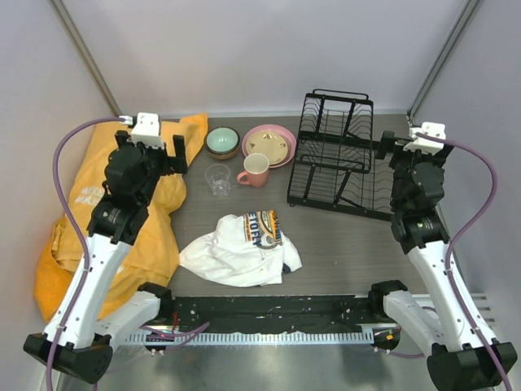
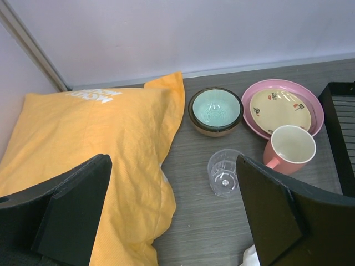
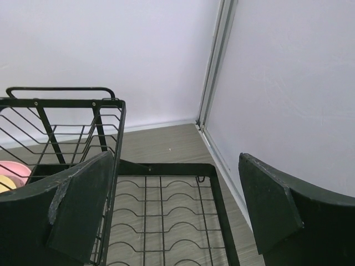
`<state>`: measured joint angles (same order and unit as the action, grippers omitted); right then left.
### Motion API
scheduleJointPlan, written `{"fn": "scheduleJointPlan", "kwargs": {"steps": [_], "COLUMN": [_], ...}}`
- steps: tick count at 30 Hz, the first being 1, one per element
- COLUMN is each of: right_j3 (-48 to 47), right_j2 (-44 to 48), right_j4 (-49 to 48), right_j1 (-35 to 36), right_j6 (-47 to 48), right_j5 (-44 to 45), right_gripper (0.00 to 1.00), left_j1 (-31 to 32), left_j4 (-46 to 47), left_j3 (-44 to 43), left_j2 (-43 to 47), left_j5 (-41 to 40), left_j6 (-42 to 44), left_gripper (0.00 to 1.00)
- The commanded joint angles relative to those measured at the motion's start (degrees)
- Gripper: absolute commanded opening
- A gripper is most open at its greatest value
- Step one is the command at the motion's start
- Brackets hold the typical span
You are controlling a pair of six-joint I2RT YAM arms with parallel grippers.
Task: Unload the mixed dishes from the dish rack
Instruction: Reset both arms
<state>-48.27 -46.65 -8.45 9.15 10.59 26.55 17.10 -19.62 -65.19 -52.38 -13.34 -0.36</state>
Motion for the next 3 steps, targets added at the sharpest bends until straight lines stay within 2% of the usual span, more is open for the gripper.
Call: {"fn": "scheduleJointPlan", "kwargs": {"steps": [1, 3], "right_j3": [-0.51, -0.16], "right_j2": [1.56, 1.92], "right_j4": [-5.35, -5.53], "right_j1": [0.52, 0.61], "right_j6": [0.22, 0.48], "right_j5": [1.14, 0.88], "right_gripper": [1.00, 1.00], "left_j1": [-0.40, -0.49], "left_j4": [4.85, 4.59], "left_j3": [-0.03, -0.46], "left_j2": [0.26, 0.09], "left_j5": [0.42, 0.34], "left_j6": [-0.78, -0.78], "left_gripper": [1.00, 1.00]}}
